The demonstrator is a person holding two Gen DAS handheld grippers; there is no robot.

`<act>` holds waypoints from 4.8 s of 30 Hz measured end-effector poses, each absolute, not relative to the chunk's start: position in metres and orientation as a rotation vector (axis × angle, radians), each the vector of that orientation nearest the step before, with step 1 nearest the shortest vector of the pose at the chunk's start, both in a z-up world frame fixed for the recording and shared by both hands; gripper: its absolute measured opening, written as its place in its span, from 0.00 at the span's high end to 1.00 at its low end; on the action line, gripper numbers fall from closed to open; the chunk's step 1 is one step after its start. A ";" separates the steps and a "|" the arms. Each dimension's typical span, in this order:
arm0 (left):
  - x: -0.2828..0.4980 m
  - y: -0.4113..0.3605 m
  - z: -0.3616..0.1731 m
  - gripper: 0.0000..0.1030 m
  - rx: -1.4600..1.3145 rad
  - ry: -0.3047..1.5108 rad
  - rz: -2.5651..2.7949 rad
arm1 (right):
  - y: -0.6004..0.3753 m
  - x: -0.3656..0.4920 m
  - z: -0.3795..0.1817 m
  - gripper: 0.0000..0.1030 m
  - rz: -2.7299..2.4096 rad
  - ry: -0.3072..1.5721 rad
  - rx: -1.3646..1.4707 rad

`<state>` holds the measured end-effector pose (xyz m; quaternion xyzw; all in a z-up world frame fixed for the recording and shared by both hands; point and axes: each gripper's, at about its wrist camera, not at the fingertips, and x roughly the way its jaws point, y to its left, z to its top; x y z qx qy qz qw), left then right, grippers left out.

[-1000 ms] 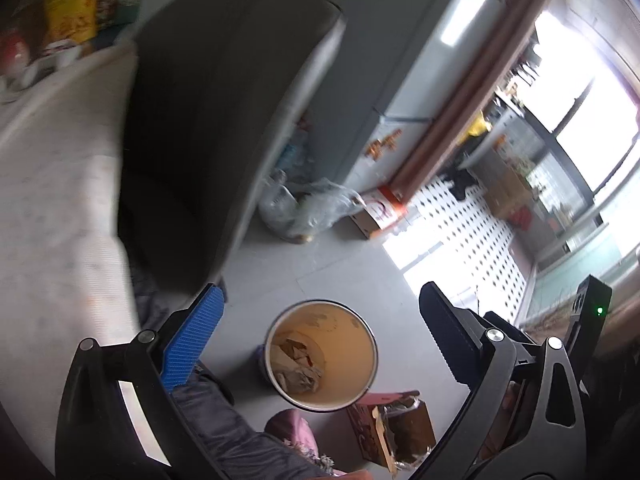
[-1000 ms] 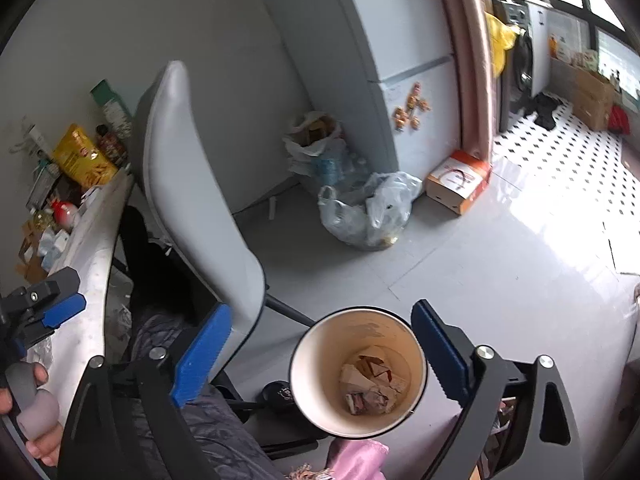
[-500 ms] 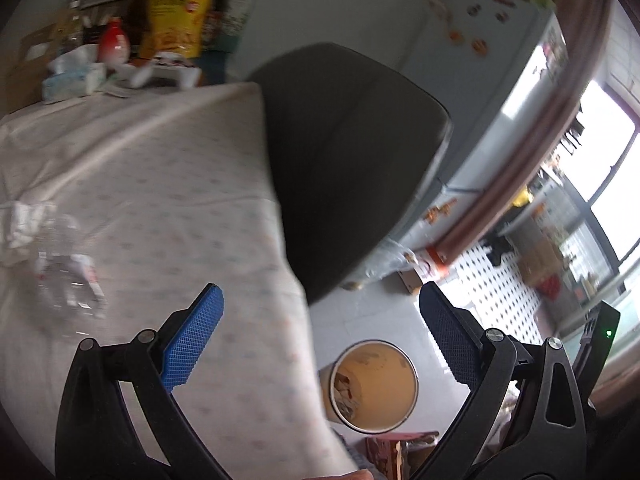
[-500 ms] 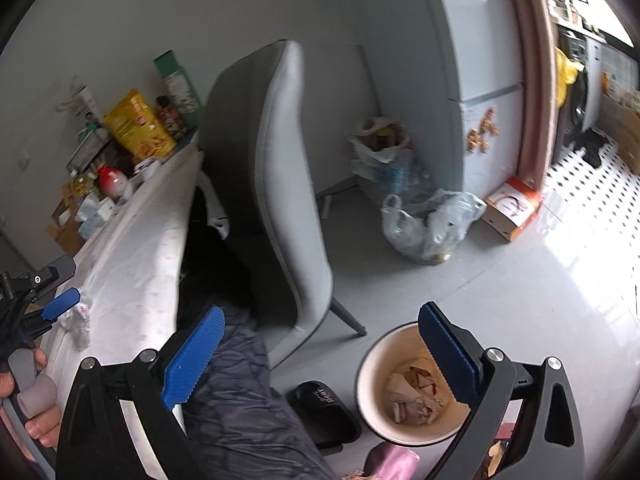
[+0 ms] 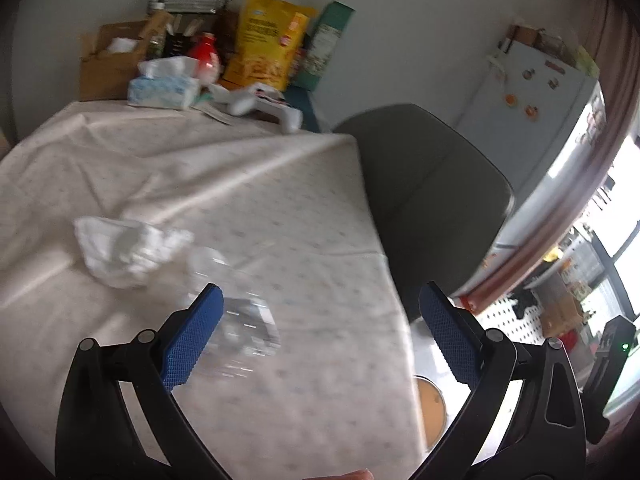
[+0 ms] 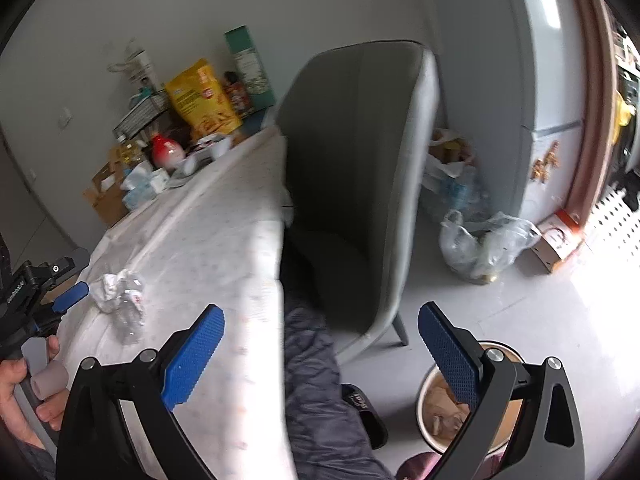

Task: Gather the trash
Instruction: 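Move both tools back over the white tissue and plastic bottle, then grasp the white tissue with the left tool while the right tool grasps the clear plastic bottle, then carry the tissue in the left tool while the right tool carries the bottle to the bin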

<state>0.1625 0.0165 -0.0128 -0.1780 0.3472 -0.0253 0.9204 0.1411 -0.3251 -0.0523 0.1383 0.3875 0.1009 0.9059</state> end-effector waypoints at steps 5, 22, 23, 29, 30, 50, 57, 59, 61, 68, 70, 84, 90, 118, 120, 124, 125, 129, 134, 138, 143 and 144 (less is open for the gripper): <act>0.158 0.062 -0.010 0.06 -0.378 0.693 0.012 | -0.292 0.148 -0.044 0.07 0.260 0.795 0.262; 0.173 0.148 -0.036 0.06 -0.428 0.736 0.145 | -0.186 0.177 -0.054 0.07 0.433 0.876 0.215; 0.174 0.149 -0.038 0.06 -0.429 0.739 0.149 | -0.180 0.181 -0.056 0.07 0.440 0.881 0.204; 0.191 0.158 -0.063 0.06 -0.453 0.786 0.170 | -0.158 0.195 -0.067 0.08 0.475 0.919 0.199; 0.193 0.157 -0.066 0.06 -0.452 0.790 0.170 | -0.155 0.197 -0.068 0.08 0.480 0.925 0.202; 0.162 0.172 -0.054 0.98 -0.498 0.763 0.147 | -0.081 0.207 -0.091 0.68 0.648 1.017 0.142; 0.148 0.159 -0.036 0.98 -0.499 0.718 0.111 | -0.087 0.189 -0.077 0.76 0.703 0.969 0.132; 0.148 0.148 -0.033 0.98 -0.494 0.708 0.087 | -0.096 0.187 -0.073 0.77 0.685 0.958 0.144; 0.148 0.139 -0.030 0.98 -0.492 0.704 0.063 | -0.110 0.185 -0.069 0.77 0.659 0.942 0.161; 0.151 0.098 -0.027 0.98 -0.482 0.709 -0.015 | -0.143 0.182 -0.069 0.76 0.630 0.953 0.204; 0.151 0.091 -0.027 0.98 -0.480 0.712 -0.026 | -0.145 0.181 -0.074 0.76 0.639 0.973 0.209; 0.139 0.109 -0.033 0.98 -0.474 0.740 0.038 | -0.120 0.200 -0.101 0.35 0.608 1.017 0.170; 0.143 0.102 -0.035 0.98 -0.474 0.749 0.020 | -0.121 0.194 -0.092 0.70 0.665 1.003 0.165; 0.190 -0.120 -0.046 0.98 -0.314 0.857 -0.379 | -0.367 0.158 -0.088 0.70 0.228 0.914 0.322; 0.192 -0.138 -0.050 0.98 -0.299 0.872 -0.404 | -0.385 0.154 -0.095 0.70 0.191 0.924 0.331; 0.196 -0.176 -0.062 0.98 -0.265 0.910 -0.455 | -0.424 0.140 -0.113 0.69 0.119 0.944 0.346; 0.197 -0.183 -0.065 0.98 -0.256 0.919 -0.463 | -0.431 0.138 -0.117 0.69 0.105 0.949 0.348; 0.198 -0.213 -0.077 0.98 -0.210 0.957 -0.494 | -0.464 0.126 -0.136 0.69 0.043 0.975 0.368; 0.196 -0.242 -0.093 0.98 -0.170 1.006 -0.524 | -0.498 0.114 -0.167 0.69 -0.020 1.023 0.415; 0.195 -0.259 -0.108 0.98 -0.146 1.047 -0.534 | -0.511 0.107 -0.180 0.69 -0.043 1.036 0.430; 0.195 -0.281 -0.125 0.98 -0.118 1.088 -0.553 | -0.522 0.099 -0.191 0.69 -0.049 1.037 0.436; 0.195 -0.284 -0.129 0.98 -0.113 1.097 -0.553 | -0.524 0.098 -0.194 0.69 -0.051 1.039 0.438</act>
